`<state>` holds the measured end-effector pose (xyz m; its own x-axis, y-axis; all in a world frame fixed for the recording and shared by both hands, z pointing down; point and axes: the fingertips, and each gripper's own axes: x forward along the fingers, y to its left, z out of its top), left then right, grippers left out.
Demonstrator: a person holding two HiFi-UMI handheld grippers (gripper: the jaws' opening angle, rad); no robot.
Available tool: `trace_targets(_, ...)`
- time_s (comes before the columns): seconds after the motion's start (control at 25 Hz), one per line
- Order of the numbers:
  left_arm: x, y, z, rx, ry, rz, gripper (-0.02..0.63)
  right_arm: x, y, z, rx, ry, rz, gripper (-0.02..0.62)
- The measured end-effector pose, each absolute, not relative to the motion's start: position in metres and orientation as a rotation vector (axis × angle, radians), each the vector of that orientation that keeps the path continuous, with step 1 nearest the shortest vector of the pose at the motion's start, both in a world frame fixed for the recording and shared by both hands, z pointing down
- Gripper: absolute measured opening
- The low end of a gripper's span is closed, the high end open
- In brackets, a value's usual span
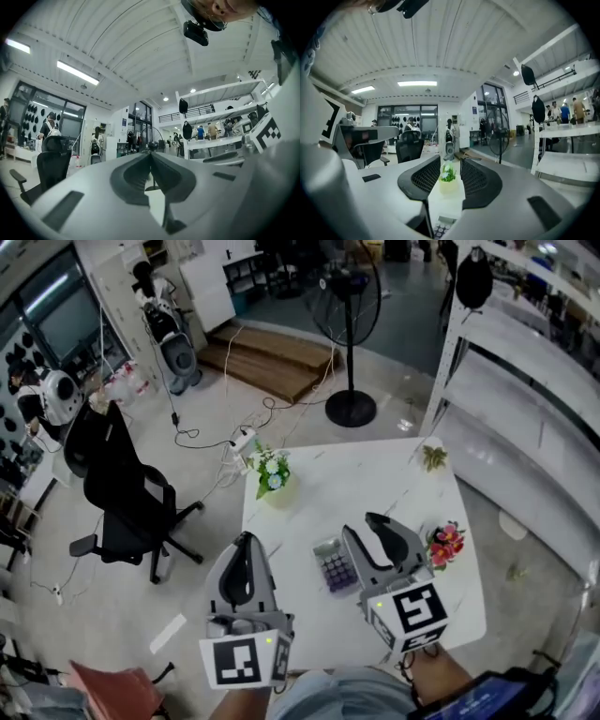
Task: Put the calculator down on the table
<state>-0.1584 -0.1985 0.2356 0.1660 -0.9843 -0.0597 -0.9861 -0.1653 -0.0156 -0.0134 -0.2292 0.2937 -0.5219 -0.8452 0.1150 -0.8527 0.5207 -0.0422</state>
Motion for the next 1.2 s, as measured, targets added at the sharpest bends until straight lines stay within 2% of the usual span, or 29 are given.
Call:
trace_targets(0.24,-0.142,-0.189,0.195,-2.32,1.934,0.137,0.009,0.001,-0.219,0.242,1.574,-2.72,-0.078,0.038)
trace_targets(0.32,-0.138,-0.187,0.19,-2.304,1.914,0.137,0.009,0.004,-0.216,0.235,1.587,-2.722,-0.103,0.021)
trace_targets(1.2,-0.117,-0.183,0.181,-2.313,1.837,0.165,0.009,0.013,-0.21,0.228,1.617,-2.73,-0.146,0.017)
